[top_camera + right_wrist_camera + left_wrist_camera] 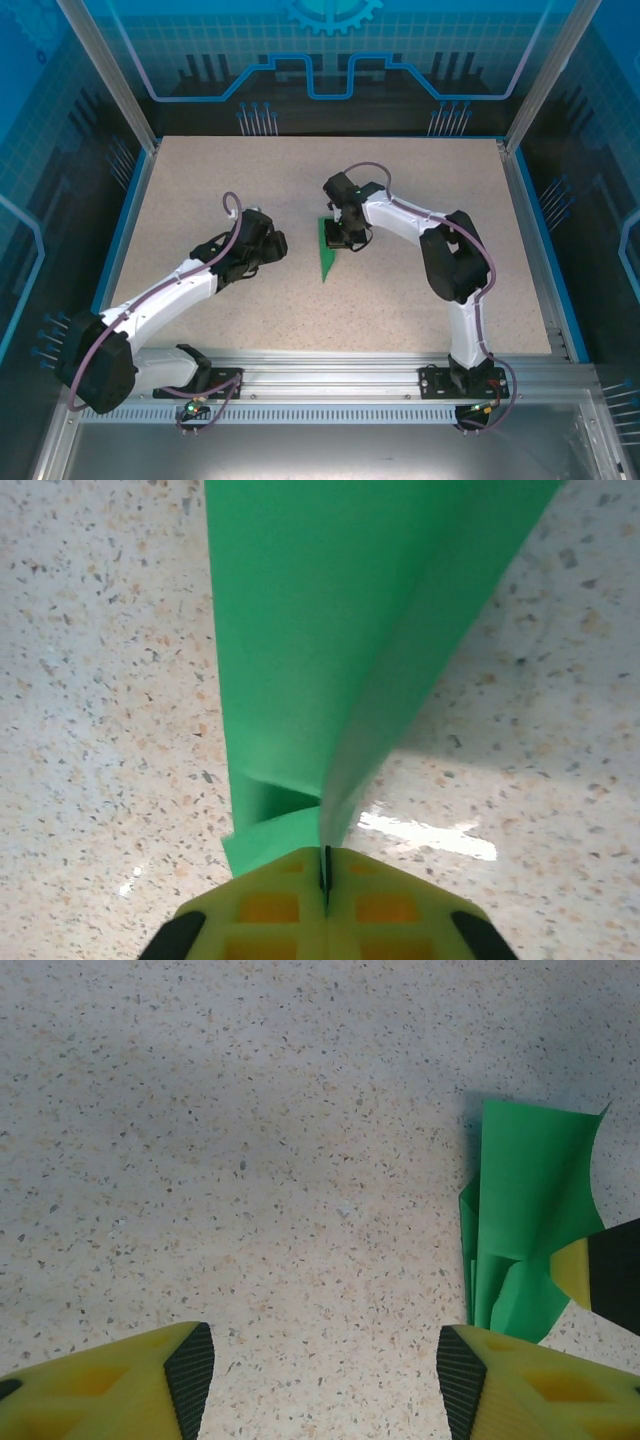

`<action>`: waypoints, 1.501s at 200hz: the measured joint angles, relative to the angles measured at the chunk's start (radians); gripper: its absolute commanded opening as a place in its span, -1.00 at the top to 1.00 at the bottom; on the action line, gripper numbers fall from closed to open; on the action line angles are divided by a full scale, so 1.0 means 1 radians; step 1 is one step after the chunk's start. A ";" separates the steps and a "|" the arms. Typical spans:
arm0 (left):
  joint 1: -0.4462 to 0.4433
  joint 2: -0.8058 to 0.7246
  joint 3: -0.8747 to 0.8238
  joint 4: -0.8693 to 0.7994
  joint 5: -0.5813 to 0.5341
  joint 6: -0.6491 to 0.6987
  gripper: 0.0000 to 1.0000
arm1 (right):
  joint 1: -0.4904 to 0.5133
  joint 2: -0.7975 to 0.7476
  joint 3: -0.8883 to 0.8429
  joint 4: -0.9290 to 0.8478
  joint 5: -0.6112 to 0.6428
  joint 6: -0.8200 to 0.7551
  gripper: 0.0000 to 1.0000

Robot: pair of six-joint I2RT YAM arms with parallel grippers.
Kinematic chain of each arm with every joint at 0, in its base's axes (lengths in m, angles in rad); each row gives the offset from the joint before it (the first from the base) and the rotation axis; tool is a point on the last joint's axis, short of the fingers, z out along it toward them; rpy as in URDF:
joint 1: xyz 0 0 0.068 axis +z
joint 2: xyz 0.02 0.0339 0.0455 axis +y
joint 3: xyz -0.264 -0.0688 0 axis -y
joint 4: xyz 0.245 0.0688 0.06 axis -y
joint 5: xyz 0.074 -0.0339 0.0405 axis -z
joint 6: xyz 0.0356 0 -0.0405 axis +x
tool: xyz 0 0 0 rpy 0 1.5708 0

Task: Fold a paper plane with a square sheet of paper (fold left side to right side)
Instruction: Turn over the paper plane at the center of the table, then pick up the paper plane at the center of the table.

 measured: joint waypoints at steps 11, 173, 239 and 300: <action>0.000 0.000 0.010 -0.009 -0.006 0.000 -0.31 | -0.001 -0.031 -0.030 0.015 -0.024 -0.004 1.00; 0.000 0.015 0.074 -0.044 -0.023 0.012 -0.42 | -0.266 -0.245 -0.415 0.103 -0.167 -0.146 0.12; 0.000 0.001 0.077 -0.039 -0.038 0.040 -0.97 | -0.084 -0.361 -0.327 -0.038 0.003 -0.084 -0.18; 0.000 -0.017 0.077 -0.009 -0.024 0.061 -0.97 | 0.023 -0.234 -0.331 -0.039 0.017 -0.006 -0.15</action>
